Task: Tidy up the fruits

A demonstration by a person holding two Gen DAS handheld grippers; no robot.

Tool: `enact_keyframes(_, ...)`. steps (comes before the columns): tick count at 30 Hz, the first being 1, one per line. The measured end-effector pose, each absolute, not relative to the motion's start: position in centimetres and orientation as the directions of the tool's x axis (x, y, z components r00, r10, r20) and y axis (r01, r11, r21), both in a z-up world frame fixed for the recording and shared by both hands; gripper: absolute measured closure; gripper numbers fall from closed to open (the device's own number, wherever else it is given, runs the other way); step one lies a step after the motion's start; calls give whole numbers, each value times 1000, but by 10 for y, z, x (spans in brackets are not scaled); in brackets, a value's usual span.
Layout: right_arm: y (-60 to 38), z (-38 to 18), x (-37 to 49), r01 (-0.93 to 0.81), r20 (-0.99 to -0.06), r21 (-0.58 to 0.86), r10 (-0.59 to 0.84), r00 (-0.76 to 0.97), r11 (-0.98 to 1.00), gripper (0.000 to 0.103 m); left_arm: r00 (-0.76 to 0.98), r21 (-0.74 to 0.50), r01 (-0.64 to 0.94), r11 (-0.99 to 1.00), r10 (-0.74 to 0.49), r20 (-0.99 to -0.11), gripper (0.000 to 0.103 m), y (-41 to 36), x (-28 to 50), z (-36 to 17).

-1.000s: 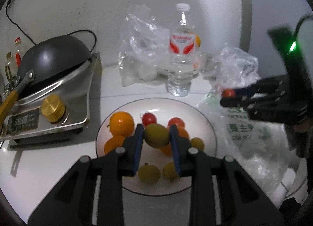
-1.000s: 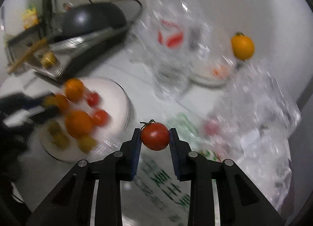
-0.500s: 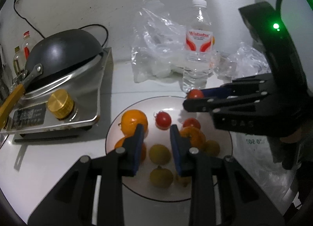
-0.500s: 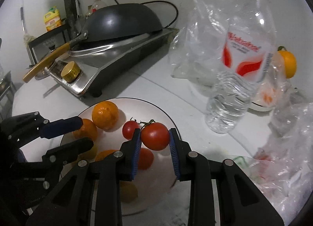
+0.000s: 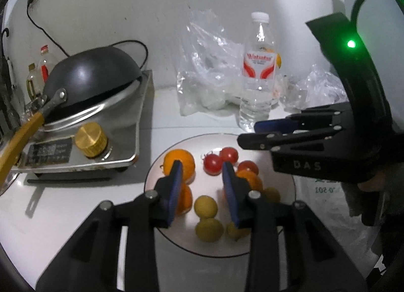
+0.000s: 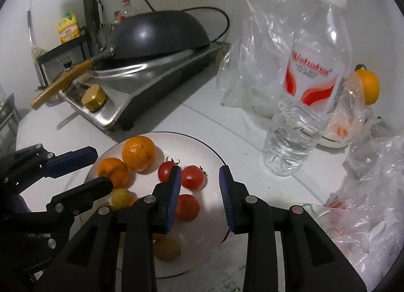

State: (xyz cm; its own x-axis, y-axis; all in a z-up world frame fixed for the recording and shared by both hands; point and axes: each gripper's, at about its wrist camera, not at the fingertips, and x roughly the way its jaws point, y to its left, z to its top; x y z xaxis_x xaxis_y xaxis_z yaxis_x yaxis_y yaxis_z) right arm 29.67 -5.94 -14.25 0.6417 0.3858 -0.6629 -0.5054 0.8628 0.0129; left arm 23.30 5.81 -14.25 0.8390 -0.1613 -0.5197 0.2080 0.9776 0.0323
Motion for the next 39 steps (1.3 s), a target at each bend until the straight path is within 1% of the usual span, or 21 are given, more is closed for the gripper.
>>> enact_keyframes(1,-61,-140,294,-505,-658,10,386,646,863,70,843,34,204,978,-158,-514,67,57,230,-140)
enact_keyframes(4,-66,-132,283,-502,-643,6,388,661,865,70,856,34,194,980,-152,-495,52,56,221,-133)
enact_keyframes(5,-69,-129,277,-500,-636,7,389,666,866,70,861,31,189,981,-151,-486,50,55,217,-130)
enact_keyframes(10,-83,-112,251,-484,-608,8,389,693,875,70,872,40,193,980,-152,-465,50,45,197,-116)
enact_keyframes(12,-88,-102,240,-477,-594,-1,383,708,879,70,882,37,193,981,-156,-445,45,42,187,-107)
enact_keyframes(13,-91,-97,233,-472,-584,-6,380,717,881,68,886,32,191,981,-158,-436,37,41,184,-103)
enact_keyframes(14,-94,-90,226,-468,-573,-10,378,727,884,62,891,23,188,982,-161,-424,31,40,180,-98)
enact_keyframes(16,-100,-81,216,-463,-551,-16,378,744,886,58,901,11,179,984,-160,-403,28,39,173,-89)
enact_keyframes(19,-111,-66,198,-442,-512,-32,365,778,897,54,912,8,159,987,-144,-384,27,35,164,-76)
enact_keyframes(21,-119,-57,188,-426,-486,-36,357,798,904,51,917,4,145,989,-133,-376,22,31,159,-69)
enact_keyframes(23,-129,-46,175,-405,-449,-40,345,824,914,48,923,-3,138,990,-130,-363,10,28,151,-62)
enact_keyframes(24,-134,-42,169,-394,-434,-42,339,835,918,45,927,1,133,991,-125,-353,8,26,147,-58)
enact_keyframes(25,-138,-39,165,-386,-422,-43,334,843,921,41,931,8,128,992,-118,-345,7,23,143,-55)
enact_keyframes(28,-150,-25,153,-366,-382,-43,323,866,930,36,944,37,109,993,-92,-318,6,14,131,-43)
enact_keyframes(29,-154,-20,149,-361,-367,-42,322,873,931,31,948,42,99,994,-82,-307,6,12,127,-39)
enact_keyframes(32,-164,-7,138,-360,-327,-31,331,885,932,23,961,45,54,998,-40,-272,1,8,116,-25)
enact_keyframes(36,-170,6,127,-353,-297,-41,326,897,935,21,974,43,22,999,-11,-227,1,3,99,-8)
enact_keyframes(39,-176,14,118,-354,-268,-34,333,904,935,21,980,80,-13,997,29,-199,1,-5,90,2)
